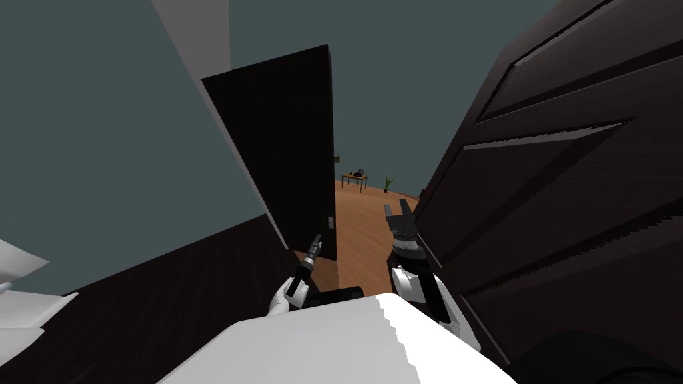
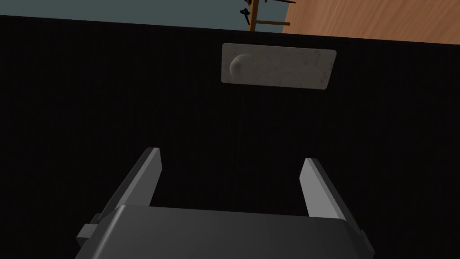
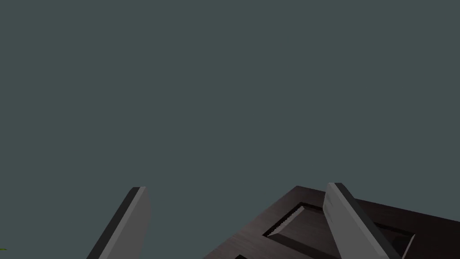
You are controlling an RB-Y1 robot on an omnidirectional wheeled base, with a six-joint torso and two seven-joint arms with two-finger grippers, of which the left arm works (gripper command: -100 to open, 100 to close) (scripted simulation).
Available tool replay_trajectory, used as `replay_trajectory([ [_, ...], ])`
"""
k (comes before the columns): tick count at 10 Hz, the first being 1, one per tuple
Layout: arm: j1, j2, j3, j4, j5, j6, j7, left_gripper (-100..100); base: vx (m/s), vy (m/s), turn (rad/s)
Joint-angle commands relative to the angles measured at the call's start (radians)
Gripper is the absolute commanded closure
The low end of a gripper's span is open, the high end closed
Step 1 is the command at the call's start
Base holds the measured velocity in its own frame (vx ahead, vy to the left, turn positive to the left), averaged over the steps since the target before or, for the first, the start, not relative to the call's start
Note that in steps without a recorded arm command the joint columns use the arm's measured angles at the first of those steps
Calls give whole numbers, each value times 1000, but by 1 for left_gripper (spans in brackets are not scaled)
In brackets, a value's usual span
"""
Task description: Push the door open
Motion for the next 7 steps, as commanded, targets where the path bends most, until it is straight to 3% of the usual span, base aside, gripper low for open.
replay_trajectory([
  [1,1,3,3,2,1,-4,-4,-100,111,-30,-38],
  [7,3,-1,17,13,7,-24,-19,-100,208,-80,-25],
])
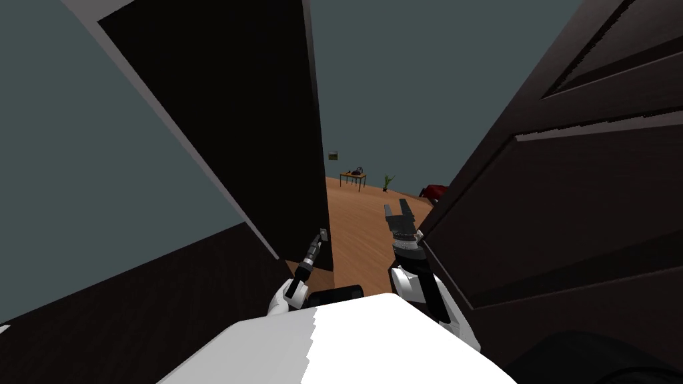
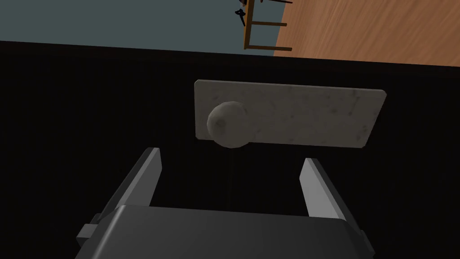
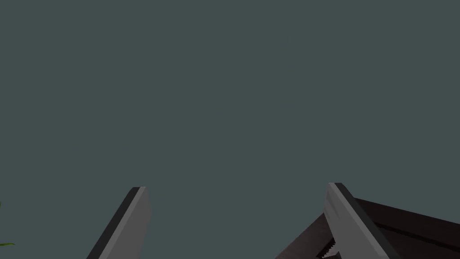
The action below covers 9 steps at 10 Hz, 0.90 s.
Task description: Push the door open
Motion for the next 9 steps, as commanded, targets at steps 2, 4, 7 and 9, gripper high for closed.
replay_trajectory([
  [2,2,-7,6,3,2,-7,-7,-100,204,-67,-24],
  [4,3,-9,6,4,2,-9,-7,-100,125,-40,-2],
  [7,3,-9,6,4,2,-9,-7,100,-18,6,-9],
  [9,3,-9,6,4,2,-9,-7,100,-8,2,3],
])
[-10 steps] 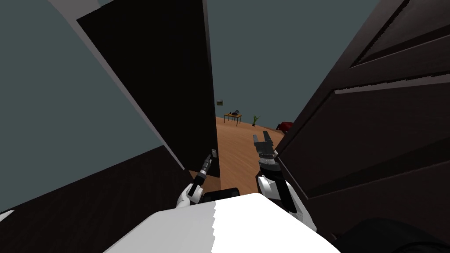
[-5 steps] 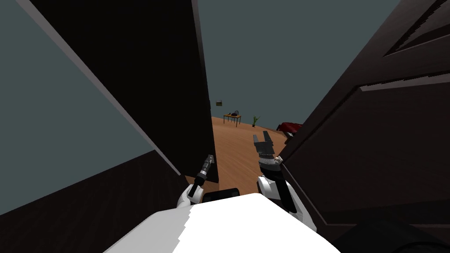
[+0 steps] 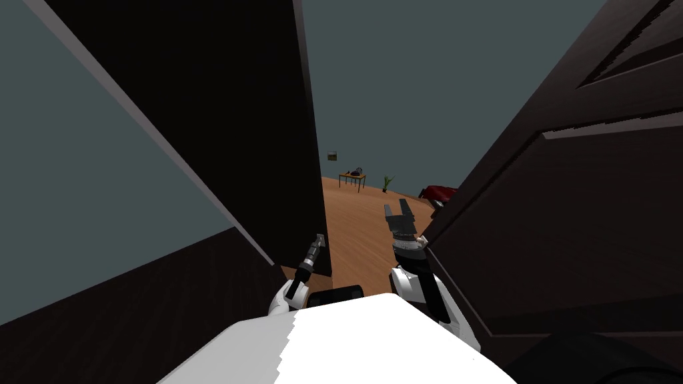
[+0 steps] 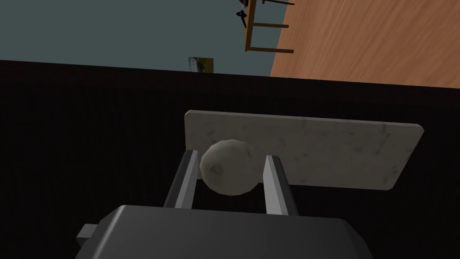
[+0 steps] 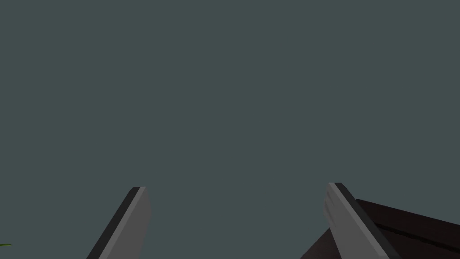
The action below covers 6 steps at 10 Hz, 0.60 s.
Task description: Push the door open
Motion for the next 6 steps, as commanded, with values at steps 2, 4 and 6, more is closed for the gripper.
replay_trajectory([
  [2,-1,8,15,2,8,1,-6,100,51,-27,12],
  [4,-2,13,27,4,13,2,-11,100,146,-78,36],
  [6,-4,20,47,6,23,4,-19,100,199,-85,36],
])
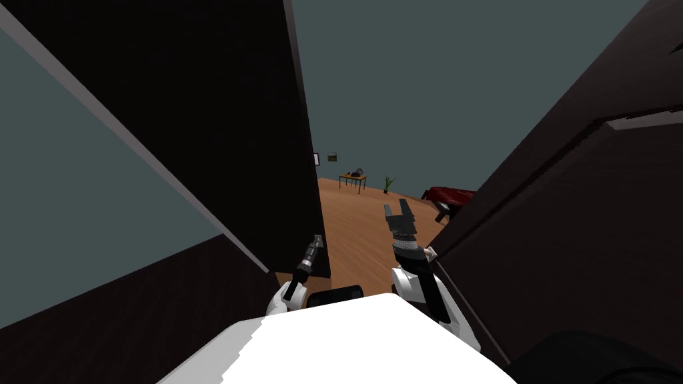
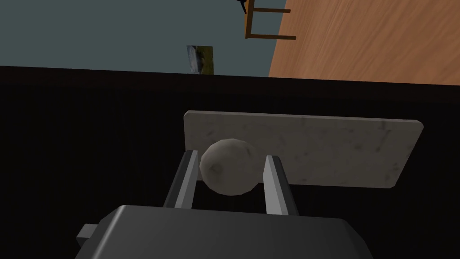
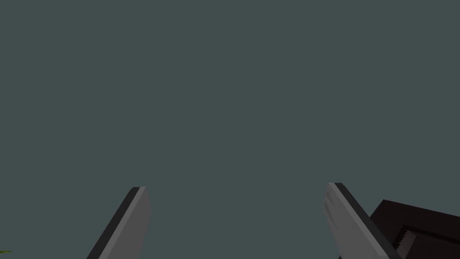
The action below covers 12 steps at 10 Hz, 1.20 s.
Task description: Push the door open
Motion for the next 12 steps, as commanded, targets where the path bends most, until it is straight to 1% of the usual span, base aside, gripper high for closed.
replay_trajectory([
  [1,-11,17,28,-3,14,1,-7,100,188,-97,49],
  [3,-13,23,54,0,26,3,-17,100,185,-102,43],
  [4,-13,23,54,0,26,3,-17,100,134,-85,46],
  [5,-15,26,74,2,36,5,-26,100,135,-88,88],
  [6,-16,27,81,3,39,5,-28,100,142,-85,99],
  [7,-18,29,95,5,47,7,-34,100,164,-78,114],
  [8,-4,19,78,-19,37,24,-50,-100,-48,23,224],
  [9,-2,15,77,-21,37,26,-56,-100,-202,72,99],
  [10,1,1,75,-26,35,30,-68,-100,-222,58,87],
  [11,5,-17,73,-30,34,33,-81,-100,-232,62,137],
  [12,8,-40,71,-35,33,37,-92,-100,-210,49,133],
])
